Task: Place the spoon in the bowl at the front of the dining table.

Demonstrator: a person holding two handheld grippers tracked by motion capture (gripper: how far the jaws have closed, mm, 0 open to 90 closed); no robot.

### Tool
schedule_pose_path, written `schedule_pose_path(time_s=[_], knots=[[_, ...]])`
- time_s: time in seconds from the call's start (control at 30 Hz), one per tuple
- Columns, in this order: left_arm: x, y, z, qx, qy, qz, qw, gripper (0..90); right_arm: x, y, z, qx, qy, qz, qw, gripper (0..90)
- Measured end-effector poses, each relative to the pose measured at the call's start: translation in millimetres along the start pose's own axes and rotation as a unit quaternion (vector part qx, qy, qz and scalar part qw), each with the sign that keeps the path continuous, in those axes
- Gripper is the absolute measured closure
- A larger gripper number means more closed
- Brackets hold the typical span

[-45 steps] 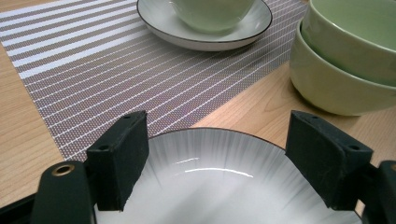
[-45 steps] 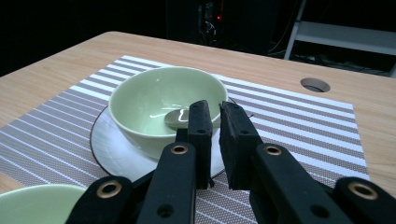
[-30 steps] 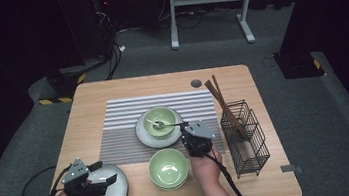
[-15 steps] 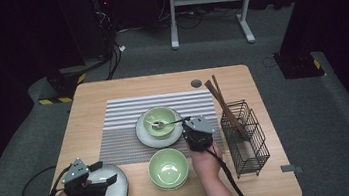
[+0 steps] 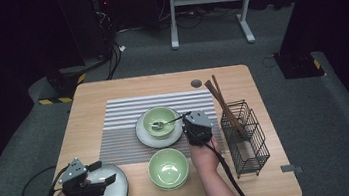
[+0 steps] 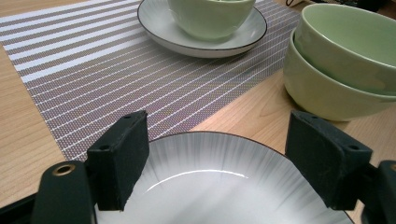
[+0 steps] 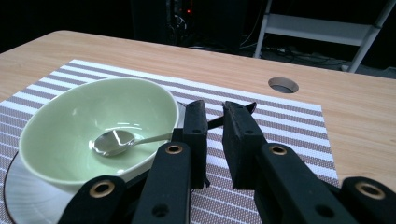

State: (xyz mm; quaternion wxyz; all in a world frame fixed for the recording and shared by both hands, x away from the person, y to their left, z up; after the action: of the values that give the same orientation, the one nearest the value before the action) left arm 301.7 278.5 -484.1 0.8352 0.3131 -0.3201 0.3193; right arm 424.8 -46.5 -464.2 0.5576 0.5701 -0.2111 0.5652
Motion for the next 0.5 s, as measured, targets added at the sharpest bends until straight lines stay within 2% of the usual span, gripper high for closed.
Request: schedule_pose_path(time_s=[0.5], knots=[[-0.2,-0.2,-0.1,-0.002,0.002,-0.001,1.0000,22.3,-1.3,-11.7,9.6,-0.014,-0.016,-0.005,0.9998,76.7]])
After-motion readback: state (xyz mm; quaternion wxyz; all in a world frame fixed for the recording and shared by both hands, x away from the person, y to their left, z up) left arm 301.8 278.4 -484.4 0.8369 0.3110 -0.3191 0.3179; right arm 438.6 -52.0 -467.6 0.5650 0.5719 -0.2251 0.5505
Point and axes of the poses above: each handheld gripper's, and its own axes: y roughly backward along the jaws, x roughly out of its top, z roughly to its right, the point moved 2 cm from there along -y, roughly forward along the jaws, and after that the axes turned 15 degrees about y, right-handed, at the moved point
